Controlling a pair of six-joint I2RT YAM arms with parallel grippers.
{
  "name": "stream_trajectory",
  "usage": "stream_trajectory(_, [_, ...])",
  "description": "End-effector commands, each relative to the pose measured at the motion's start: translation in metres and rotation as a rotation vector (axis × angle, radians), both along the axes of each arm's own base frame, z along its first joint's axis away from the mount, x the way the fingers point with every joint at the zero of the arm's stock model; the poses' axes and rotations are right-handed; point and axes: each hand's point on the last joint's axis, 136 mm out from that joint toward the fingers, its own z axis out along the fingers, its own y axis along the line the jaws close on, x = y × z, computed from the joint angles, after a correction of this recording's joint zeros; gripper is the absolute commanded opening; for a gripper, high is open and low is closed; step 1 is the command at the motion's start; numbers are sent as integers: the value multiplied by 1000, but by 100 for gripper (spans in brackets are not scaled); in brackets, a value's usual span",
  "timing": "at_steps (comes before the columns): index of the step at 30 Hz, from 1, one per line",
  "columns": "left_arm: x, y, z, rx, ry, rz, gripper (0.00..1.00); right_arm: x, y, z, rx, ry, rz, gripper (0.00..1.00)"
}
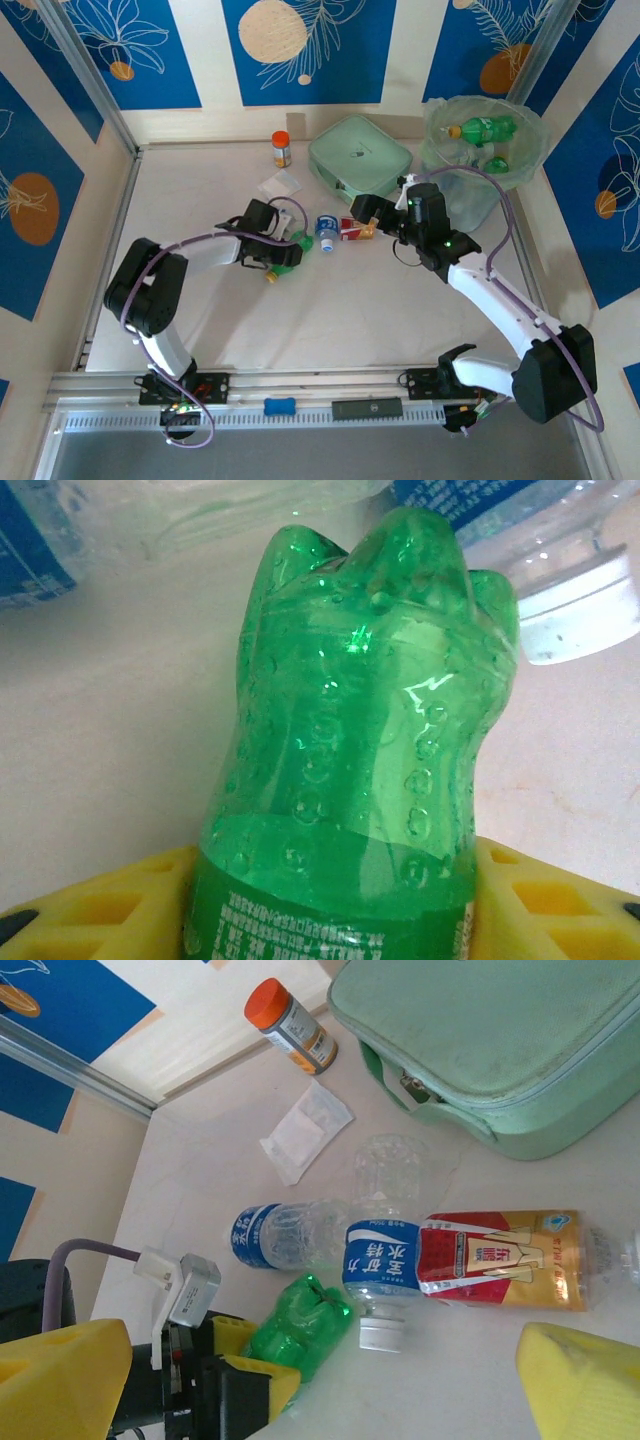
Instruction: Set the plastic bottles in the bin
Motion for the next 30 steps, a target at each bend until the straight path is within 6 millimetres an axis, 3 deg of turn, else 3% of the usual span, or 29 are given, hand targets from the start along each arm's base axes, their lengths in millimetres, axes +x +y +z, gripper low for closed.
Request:
stream_trajectory(1, [-8,-12,31,-112,-34,-8,48,-4,14,-8,45,33,41,99])
stream_trajectory(7, [-20,-33,99,-378,-150,-45,48,-9,50,-20,102,80,133,99])
stream_trajectory(10, [-29,-39,119,-467,-209,-62,48,-10,71,-21,116,78,173,99])
stream_trajectory(16, [-37,-38,135,-524,-282,-39,48,-9,99,-18,228,100,217,99])
stream_trajectory(22, [-45,-43,141,-565,-291,-52,48,-8,118,-28,270,143,244,99])
stream_trajectory(30, [-56,-56,142,-603,-279,-87,48,-7,131,-38,286,170,277,86])
